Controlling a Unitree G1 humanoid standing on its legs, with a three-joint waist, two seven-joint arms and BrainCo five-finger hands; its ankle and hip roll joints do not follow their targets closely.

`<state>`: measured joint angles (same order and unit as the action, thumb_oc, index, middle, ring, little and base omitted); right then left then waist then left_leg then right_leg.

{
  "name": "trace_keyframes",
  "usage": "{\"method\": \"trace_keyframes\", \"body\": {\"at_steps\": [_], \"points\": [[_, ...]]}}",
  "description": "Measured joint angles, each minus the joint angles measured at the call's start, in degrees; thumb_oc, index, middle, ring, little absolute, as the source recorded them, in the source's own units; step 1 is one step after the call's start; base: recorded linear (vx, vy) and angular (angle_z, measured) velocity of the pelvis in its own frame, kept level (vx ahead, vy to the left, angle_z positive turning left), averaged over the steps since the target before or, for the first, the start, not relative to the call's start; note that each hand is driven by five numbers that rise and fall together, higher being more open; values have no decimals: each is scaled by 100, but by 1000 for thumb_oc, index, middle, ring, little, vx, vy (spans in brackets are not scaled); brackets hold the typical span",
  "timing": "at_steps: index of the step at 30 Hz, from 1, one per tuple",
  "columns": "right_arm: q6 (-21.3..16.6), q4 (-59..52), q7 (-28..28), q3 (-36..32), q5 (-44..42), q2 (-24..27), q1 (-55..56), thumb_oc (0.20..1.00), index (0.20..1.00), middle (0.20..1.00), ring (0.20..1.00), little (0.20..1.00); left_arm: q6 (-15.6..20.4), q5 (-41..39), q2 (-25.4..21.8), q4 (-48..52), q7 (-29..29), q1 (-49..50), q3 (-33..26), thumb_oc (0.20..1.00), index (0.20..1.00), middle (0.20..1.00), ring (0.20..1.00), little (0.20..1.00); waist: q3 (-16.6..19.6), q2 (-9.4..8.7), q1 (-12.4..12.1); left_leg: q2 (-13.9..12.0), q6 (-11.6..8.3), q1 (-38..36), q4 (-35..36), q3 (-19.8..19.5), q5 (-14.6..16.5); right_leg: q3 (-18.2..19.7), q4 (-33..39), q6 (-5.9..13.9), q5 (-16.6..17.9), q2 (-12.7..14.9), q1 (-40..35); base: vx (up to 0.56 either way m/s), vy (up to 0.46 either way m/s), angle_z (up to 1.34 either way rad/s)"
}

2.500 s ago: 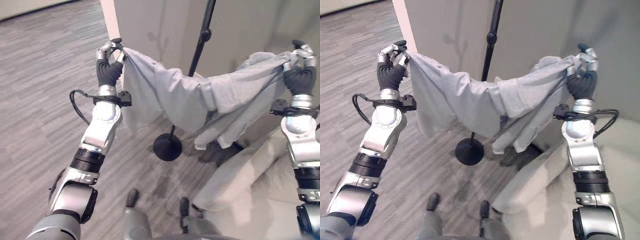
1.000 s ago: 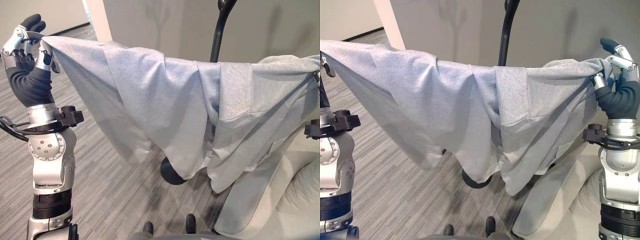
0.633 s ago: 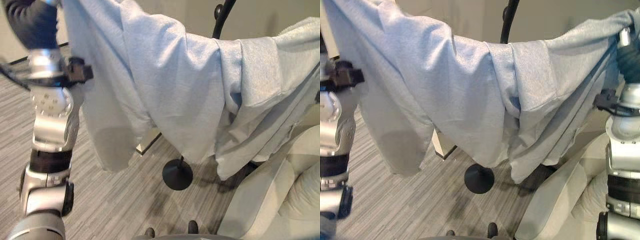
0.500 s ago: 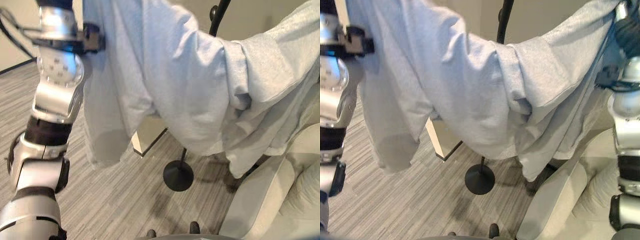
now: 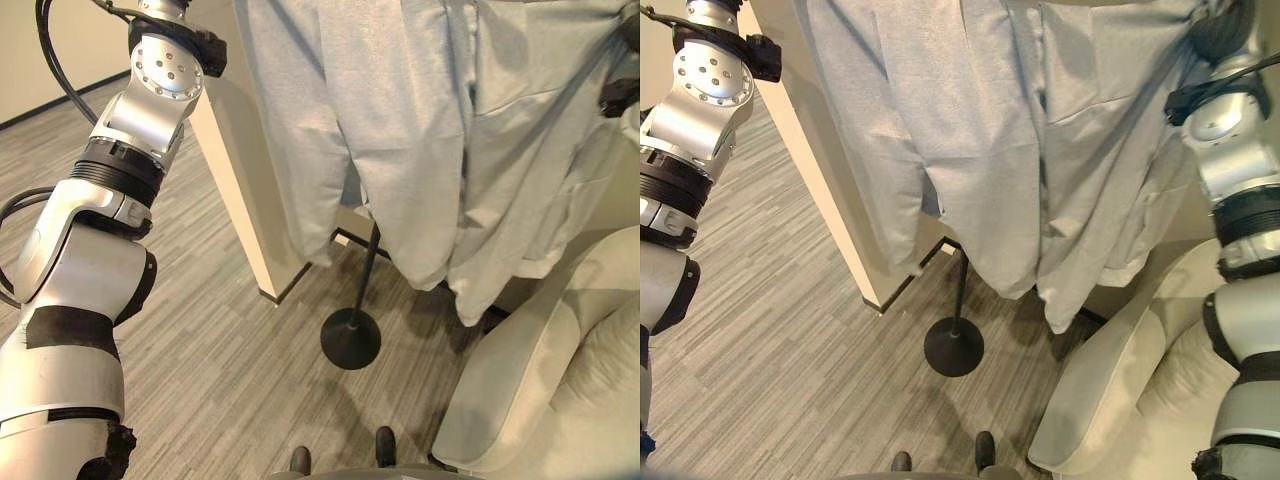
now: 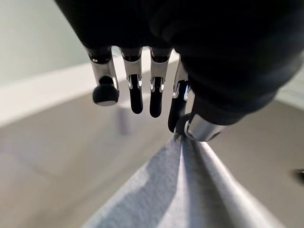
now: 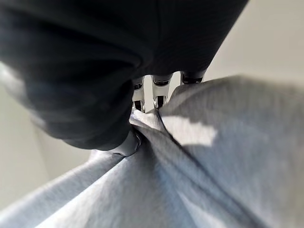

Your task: Hang the clothes on the sofa on the clothes rack.

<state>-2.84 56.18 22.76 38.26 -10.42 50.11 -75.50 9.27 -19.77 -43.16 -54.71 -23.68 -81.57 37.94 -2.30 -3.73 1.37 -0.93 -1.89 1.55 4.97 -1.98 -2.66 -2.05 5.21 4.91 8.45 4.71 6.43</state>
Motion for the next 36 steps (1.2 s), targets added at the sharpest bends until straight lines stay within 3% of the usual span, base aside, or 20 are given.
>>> {"method": "trace_keyframes", "body": {"at_steps": [3,9,10,15,17,20,24,27,29,30,31,33,34,35,36], "points": [[101,237,-224,182,-88,-315,-6,200,200,200,200,200,-232,21,62,-484,196,55,109,200,200,200,200,200,-42,-72,1,-8,-18,202,-10,2,-14,5,-1,-25,40,-18,203,-64,-5,-1],[143,159,-316,91,-89,-587,112,200,200,200,200,200,-311,25,59,-604,282,247,32,200,200,200,200,200,-198,-242,32,-3,-27,353,-8,78,-18,72,-1,-27,57,-28,393,-43,2,-6],[81,-134,-268,-282,-85,-708,404,200,200,200,200,200,-279,58,44,-525,285,499,-134,200,200,200,200,200,-312,-275,51,-2,-30,371,-10,108,-16,118,-1,-16,64,-27,429,-29,9,-10],[-2,-983,-260,-660,-78,-1024,1289,200,200,200,200,200,-302,95,123,-155,349,1191,-368,200,200,200,200,200,-734,-265,148,8,-40,544,-32,126,-26,137,-2,-9,116,-37,601,-1,15,-3],[-81,-1478,-193,-1270,-71,-1045,1984,200,200,200,200,200,-283,95,311,313,311,1645,-874,200,200,200,200,200,-763,-238,136,-9,-42,533,-1,113,-25,120,-2,-8,114,-47,599,0,0,0],[-132,-1761,-109,-1594,-20,-1048,2416,200,200,200,200,200,-291,94,445,664,301,1960,-1035,200,200,200,200,200,-778,-239,141,-11,-42,514,-1,124,-25,123,-2,-8,115,-30,588,11,0,-1],[-213,-2399,202,-2479,101,-1224,3401,200,200,200,200,200,-236,67,916,1468,78,2739,-1685,200,200,200,200,200,-789,-245,136,-4,-45,361,7,136,-16,110,0,-1,108,-26,440,29,0,-1],[-325,-2738,289,-2931,259,-1663,4081,200,200,200,200,200,-203,74,1252,1894,20,3435,-1834,200,200,200,200,200,-797,-252,142,1,-35,263,9,177,13,129,2,22,82,-10,353,55,11,-5],[-461,-3012,281,-3212,255,-2275,4719,200,200,200,200,200,-189,65,1608,2135,13,4024,-2036,200,200,200,200,200,-796,-254,145,-9,-36,180,9,202,16,138,3,37,49,-11,283,29,10,-5],[-516,-3006,254,-3183,248,-2451,4868,423,423,423,423,423,-189,58,1738,2137,13,4146,-2051,200,200,200,200,200,-796,-253,132,-9,-40,188,10,208,19,139,3,70,18,-5,291,15,9,-3],[-518,-2955,256,-3183,241,-2630,4899,1000,1000,1000,1000,1000,-192,55,1851,2135,13,4215,-2065,200,200,200,200,200,-798,-251,142,-6,-40,204,10,208,19,140,3,74,15,-2,308,0,0,0],[-565,-2936,208,-3144,218,-2896,5022,1000,1000,1000,1000,1000,-194,-6,2043,2138,28,4342,-2078,200,200,200,200,200,-798,-248,157,-8,-45,212,9,212,12,140,3,66,27,-3,321,0,0,0],[-556,-2923,166,-3027,174,-2945,5175,1000,1000,1000,1000,1000,-194,-4,2078,2162,56,4463,-2087,278,278,278,278,278,-798,-248,152,-15,-46,209,10,211,11,140,4,65,28,-7,318,0,0,0],[-544,-2820,95,-2975,114,-2967,5291,1000,1000,1000,1000,1000,-203,-6,2085,2159,79,4541,-2133,570,570,570,570,570,-798,-247,155,-17,-37,208,10,214,5,141,4,62,30,-9,319,0,0,0],[-523,-2689,32,-2966,50,-2966,5324,1000,1000,1000,1000,1000,-222,-6,2081,2157,92,4549,-2208,1000,1000,1000,1000,1000,-800,-244,153,-17,-14,209,9,219,-12,141,4,43,46,-10,320,0,0,0]]}}
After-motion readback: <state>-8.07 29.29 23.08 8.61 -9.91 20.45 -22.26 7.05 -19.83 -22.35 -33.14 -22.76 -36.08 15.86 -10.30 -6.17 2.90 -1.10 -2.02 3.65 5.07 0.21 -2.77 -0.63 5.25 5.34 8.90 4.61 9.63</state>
